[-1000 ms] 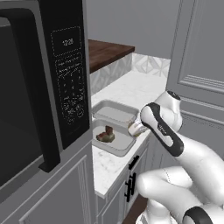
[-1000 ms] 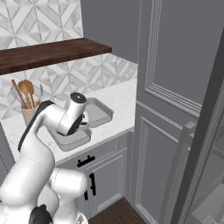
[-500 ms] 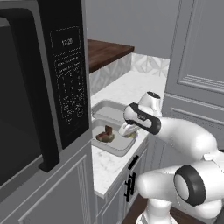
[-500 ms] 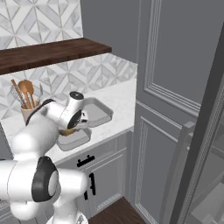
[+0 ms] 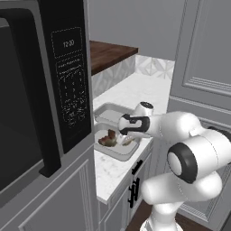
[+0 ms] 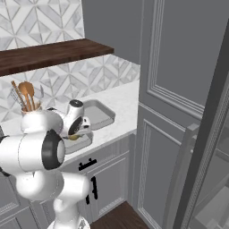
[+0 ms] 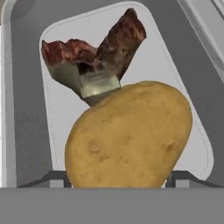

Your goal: Place one potato and one steak in each tupperware on the nearby counter, to pack two identical lunches.

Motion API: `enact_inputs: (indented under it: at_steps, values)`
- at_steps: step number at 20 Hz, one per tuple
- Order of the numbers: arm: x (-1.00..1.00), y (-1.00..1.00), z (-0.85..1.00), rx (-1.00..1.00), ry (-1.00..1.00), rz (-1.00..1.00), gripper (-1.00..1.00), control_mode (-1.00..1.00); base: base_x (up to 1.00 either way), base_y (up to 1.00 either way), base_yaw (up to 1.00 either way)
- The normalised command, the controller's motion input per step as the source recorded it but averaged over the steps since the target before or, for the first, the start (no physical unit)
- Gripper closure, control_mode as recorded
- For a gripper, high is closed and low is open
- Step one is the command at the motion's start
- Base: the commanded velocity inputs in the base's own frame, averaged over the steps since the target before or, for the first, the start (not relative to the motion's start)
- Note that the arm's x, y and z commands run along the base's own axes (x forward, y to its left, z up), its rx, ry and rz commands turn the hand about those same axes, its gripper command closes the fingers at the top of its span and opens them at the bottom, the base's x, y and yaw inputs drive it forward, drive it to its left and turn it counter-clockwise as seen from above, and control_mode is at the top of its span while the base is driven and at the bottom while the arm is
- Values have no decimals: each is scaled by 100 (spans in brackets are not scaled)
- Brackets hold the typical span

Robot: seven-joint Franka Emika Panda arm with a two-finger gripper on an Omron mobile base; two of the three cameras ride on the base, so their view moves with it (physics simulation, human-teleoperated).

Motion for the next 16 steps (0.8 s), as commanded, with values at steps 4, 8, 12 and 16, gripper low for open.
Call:
enact_inputs:
  at_steps: [4,8,12,16]
  values:
    - [46,16,-13,-6,-4,1,-100,-100,0,0,0]
    - [19,21,-1,-6,-6,3,-100,-100,0,0,0]
    - [-9,2,1,-2,-5,3,-100,-100,0,0,0]
    - [-66,-8,6,0,-1,1,-100,-100,0,0,0]
